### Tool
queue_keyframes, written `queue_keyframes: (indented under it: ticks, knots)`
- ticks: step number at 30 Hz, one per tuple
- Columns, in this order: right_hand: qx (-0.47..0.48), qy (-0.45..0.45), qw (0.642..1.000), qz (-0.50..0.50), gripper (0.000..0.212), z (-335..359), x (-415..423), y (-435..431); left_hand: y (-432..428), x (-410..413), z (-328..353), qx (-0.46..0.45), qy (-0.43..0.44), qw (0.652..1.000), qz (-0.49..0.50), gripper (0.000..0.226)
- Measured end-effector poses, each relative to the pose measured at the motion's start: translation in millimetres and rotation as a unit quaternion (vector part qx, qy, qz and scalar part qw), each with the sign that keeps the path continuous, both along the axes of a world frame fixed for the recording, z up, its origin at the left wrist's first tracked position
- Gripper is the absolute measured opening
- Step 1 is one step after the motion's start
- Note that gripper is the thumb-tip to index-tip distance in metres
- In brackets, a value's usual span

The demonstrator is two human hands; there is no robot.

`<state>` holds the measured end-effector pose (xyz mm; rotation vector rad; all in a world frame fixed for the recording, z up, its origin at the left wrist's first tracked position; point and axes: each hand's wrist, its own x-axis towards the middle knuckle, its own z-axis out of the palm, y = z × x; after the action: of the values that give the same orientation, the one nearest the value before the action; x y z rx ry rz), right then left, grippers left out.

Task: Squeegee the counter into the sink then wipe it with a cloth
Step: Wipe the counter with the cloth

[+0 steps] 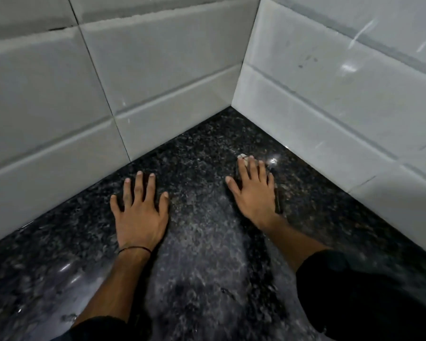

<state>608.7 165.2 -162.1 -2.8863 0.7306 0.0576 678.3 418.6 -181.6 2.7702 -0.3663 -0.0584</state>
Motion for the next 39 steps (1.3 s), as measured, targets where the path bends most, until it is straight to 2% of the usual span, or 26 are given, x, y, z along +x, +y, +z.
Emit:
queue_keyframes:
  ticks: [1,3,6,8,9,11,14,17,19,21,23,26,28,29,30,32,34,36,37,39]
  knots:
    - [-0.013,-0.013,0.999,0.047,0.067,0.2,0.3,14.5,-0.5,0.5,-1.2,0.003,-0.001,1.0,0.0,0.061]
    - [-0.01,-0.013,0.978,0.207,0.062,1.5,-1.5,35.8,-1.9,3.5,-2.2,0.007,-0.001,1.0,0.0,0.06]
    - [-0.027,0.013,0.9,0.436,0.059,8.3,-11.2,29.4,-1.5,3.9,-2.7,0.013,-0.008,1.0,0.001,0.061]
    - [-0.033,0.019,0.866,0.498,0.06,9.3,-2.2,-2.6,-1.3,3.7,-2.4,0.015,-0.006,1.0,-0.002,0.062]
    - [-0.023,0.02,0.873,0.488,0.062,9.1,8.1,-21.8,-1.4,3.3,-2.5,0.016,-0.005,1.0,-0.004,0.062]
    - [0.0,0.001,0.916,0.4,0.062,6.6,35.4,-63.3,-1.4,2.6,-1.6,0.019,-0.005,1.0,-0.006,0.062]
    - [-0.053,-0.037,0.98,0.189,0.069,1.7,85.3,-106.7,-3.0,3.9,-1.5,0.024,-0.004,1.0,-0.004,0.062]
    - [-0.036,-0.045,0.998,0.002,0.061,0.4,137.8,-93.0,-4.7,4.6,-1.1,0.024,-0.002,1.0,0.0,0.062]
    - [-0.005,-0.033,0.999,0.005,0.061,0.2,159.8,-52.6,-5.5,4.6,-0.9,0.024,-0.001,1.0,0.002,0.062]
    - [-0.007,-0.02,0.995,0.093,0.06,-3.4,160.8,-4.5,-5.8,4.5,-1.6,0.025,-0.002,1.0,0.005,0.062]
    - [-0.022,-0.019,0.977,0.212,0.056,-5.0,136.8,29.8,-5.6,4.7,-2.4,0.021,-0.001,1.0,0.012,0.063]
    - [-0.036,-0.013,0.899,0.436,0.051,-1.9,76.1,32.9,-5.6,5.6,-2.3,0.023,-0.001,1.0,0.013,0.063]
    - [-0.048,0.003,0.857,0.514,0.051,4.8,57.6,-2.4,-6.7,5.6,-2.1,0.02,0.0,1.0,0.013,0.063]
    - [-0.051,0.009,0.862,0.504,0.051,6.4,55.4,-26.3,-6.7,5.3,-1.3,0.02,0.002,1.0,0.013,0.062]
    - [-0.048,0.015,0.886,0.461,0.051,6.1,55.5,-52.7,-6.4,5.0,-0.8,0.019,0.005,1.0,0.013,0.062]
    - [-0.025,0.031,0.95,0.311,0.051,5.6,56.9,-107.4,-6.6,5.2,-0.7,0.02,0.011,1.0,0.015,0.061]
    - [-0.001,0.028,0.988,0.15,0.049,7.2,50.7,-135.9,-7.9,5.1,0.7,0.019,0.017,1.0,0.015,0.06]
    - [0.0,0.019,0.999,0.044,0.051,7.0,41.4,-120.8,-8.8,5.6,2.2,0.015,0.027,0.999,0.017,0.061]
    - [-0.008,0.017,1.0,0.022,0.052,5.4,33.7,-98.8,-8.0,5.9,3.3,0.015,0.03,0.999,0.016,0.061]
    - [-0.018,0.006,0.998,0.068,0.054,4.6,5.7,-39.0,-5.0,4.9,4.2,0.014,0.032,0.999,0.012,0.062]
